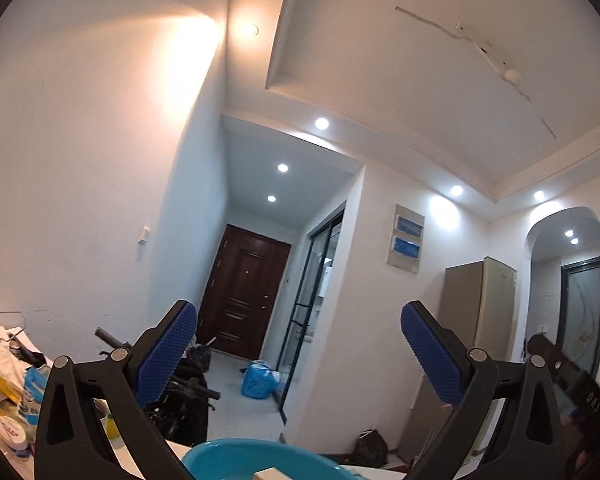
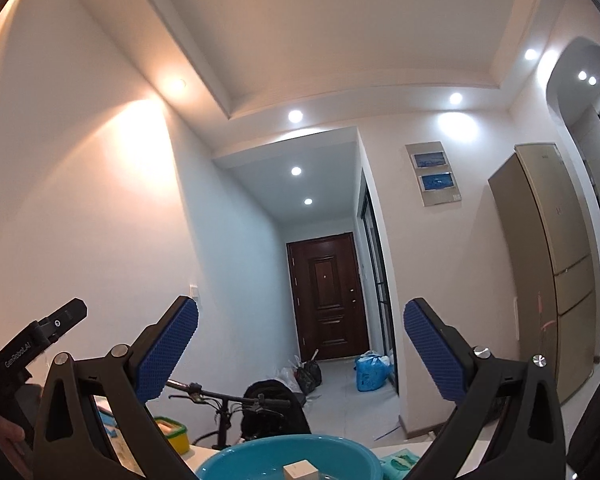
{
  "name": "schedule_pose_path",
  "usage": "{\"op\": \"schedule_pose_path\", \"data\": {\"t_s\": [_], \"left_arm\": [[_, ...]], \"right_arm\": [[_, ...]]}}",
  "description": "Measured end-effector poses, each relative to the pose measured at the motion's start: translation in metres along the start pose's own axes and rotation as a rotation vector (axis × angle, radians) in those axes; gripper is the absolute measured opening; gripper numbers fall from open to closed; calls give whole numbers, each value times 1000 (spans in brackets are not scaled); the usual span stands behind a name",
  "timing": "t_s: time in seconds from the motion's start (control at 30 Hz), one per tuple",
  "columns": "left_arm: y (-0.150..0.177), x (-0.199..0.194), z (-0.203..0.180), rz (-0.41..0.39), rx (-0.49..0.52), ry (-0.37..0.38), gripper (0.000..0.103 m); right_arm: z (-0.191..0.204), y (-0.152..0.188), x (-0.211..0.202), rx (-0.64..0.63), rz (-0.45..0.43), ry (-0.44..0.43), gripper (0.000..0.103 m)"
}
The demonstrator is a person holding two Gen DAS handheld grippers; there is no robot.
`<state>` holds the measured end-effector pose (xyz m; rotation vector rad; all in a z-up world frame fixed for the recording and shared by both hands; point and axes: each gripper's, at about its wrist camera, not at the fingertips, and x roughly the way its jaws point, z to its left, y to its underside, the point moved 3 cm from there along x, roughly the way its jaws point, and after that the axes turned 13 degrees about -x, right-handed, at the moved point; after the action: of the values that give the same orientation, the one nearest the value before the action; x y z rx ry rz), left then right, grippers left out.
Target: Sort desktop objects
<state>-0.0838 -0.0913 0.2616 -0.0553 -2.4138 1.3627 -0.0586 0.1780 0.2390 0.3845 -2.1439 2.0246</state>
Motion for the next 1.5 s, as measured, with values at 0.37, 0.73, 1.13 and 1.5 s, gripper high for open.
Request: {"op": "schedule_pose_path", "data": {"t_s": [0.37, 0.73, 1.13, 1.5], "left_arm": [[2, -36, -12, 55, 74, -33, 103], [19, -57, -11, 248, 129, -89, 103], [73, -104, 5, 235, 192, -183, 103], [106, -86, 24, 311, 274, -277, 103]], "right_arm": [[-8, -16, -24, -20, 33, -34, 103], [4, -18, -68, -139, 101, -35, 103], [10, 50, -86, -158, 332, -72, 103], [14, 99, -67, -121, 443, -106, 103]]}}
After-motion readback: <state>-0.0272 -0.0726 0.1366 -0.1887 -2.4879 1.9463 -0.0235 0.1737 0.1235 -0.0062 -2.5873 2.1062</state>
